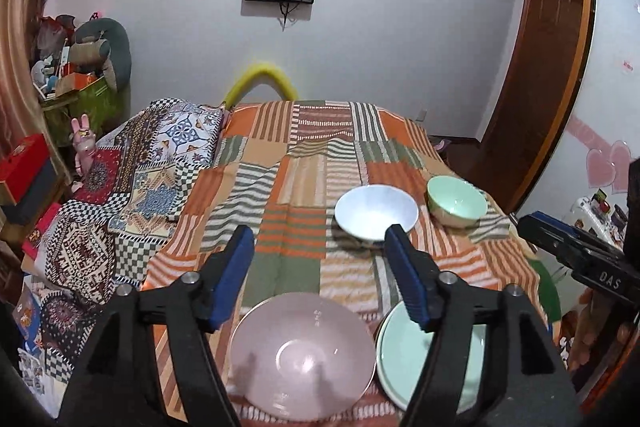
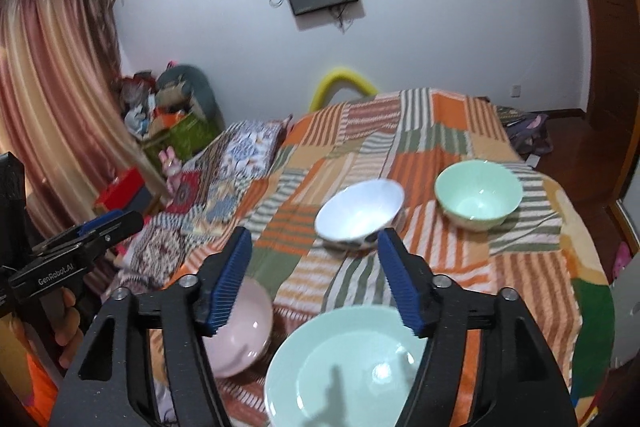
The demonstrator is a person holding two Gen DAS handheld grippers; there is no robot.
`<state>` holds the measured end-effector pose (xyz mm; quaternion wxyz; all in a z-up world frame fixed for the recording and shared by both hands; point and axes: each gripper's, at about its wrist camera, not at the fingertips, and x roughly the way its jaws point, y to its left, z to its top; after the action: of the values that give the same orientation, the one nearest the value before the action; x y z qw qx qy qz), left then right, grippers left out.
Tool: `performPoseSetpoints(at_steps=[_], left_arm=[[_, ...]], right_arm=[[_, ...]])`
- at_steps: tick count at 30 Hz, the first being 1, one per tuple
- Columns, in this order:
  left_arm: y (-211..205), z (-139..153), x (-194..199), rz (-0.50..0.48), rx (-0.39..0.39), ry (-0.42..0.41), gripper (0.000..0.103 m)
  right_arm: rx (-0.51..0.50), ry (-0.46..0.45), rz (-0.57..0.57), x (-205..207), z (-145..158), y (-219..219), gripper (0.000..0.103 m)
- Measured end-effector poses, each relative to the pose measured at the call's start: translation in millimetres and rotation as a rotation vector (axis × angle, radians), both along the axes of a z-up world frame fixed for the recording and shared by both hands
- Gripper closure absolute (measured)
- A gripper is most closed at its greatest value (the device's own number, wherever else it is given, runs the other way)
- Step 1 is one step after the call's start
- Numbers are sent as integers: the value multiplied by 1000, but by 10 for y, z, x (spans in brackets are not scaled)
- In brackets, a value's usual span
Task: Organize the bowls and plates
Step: 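Move both grippers to the white spotted bowl and grasp its rim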
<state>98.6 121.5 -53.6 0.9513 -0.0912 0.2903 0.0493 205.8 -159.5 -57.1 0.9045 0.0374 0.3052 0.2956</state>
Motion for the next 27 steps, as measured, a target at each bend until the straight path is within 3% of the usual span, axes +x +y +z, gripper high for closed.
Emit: performPoseSetpoints(at_steps=[3,9,19,27], left_arm=[[-5,7,216,-3,-27,7,24],[-6,-105,752,-8,-42,68,23],[-21,-617,1666,-46,-52,225,24],[28,-1184,2244,-51,-73,365,47]], right_arm=[[3,4,-19,146,-1,-42,39],[-19,28,-45,468,-92,-39,39],[-65,157,-68,1133,-453,77,39],[-126,220,-80,1445,-761,189,39]])
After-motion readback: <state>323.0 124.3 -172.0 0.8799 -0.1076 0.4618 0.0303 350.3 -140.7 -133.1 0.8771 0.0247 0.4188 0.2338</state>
